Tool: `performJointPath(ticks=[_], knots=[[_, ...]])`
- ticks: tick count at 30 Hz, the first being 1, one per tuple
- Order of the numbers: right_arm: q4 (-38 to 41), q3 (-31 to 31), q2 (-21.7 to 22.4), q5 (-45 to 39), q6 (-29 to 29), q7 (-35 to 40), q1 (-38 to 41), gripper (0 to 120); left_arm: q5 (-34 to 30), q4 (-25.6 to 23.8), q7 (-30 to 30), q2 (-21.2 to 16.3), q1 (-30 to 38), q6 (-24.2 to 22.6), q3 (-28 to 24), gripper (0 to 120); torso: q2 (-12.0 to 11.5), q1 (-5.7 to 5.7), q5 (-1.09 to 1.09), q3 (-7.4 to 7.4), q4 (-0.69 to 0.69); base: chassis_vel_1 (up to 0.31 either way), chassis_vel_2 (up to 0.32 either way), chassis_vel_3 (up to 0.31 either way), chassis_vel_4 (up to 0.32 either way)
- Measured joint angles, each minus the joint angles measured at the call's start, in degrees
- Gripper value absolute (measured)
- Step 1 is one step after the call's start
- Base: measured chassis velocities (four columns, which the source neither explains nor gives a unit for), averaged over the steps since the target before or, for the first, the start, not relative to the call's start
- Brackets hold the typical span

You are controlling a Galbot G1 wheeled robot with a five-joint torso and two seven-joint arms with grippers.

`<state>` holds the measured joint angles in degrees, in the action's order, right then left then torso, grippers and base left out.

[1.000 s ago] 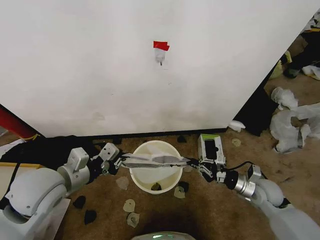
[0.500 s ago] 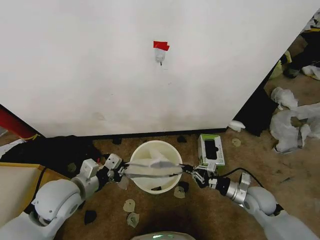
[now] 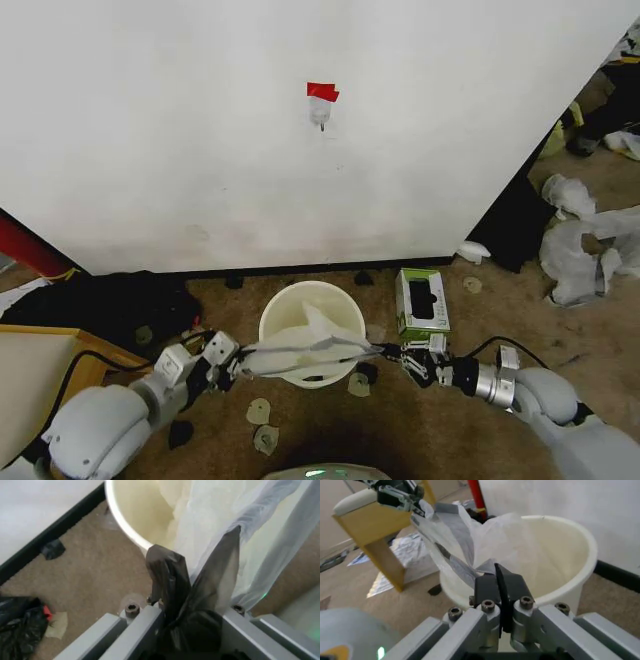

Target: Place the garbage bag over the trash bin.

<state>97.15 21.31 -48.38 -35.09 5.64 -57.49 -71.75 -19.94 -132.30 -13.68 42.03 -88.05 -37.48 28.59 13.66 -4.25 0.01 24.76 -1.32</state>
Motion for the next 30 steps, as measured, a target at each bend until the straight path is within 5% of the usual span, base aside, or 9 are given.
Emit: performJointPath(ticks=[30], knots=[[-9.3,-1.22,-4.33,13.18,8.35,-6.3,2.33,0,8.73,10.09,0.95,4.05,-1.33,9.66,-5.72,0,0.0,-0.01,-0.01,0.0,0.0,0.0,0.0,0.0,0.0]])
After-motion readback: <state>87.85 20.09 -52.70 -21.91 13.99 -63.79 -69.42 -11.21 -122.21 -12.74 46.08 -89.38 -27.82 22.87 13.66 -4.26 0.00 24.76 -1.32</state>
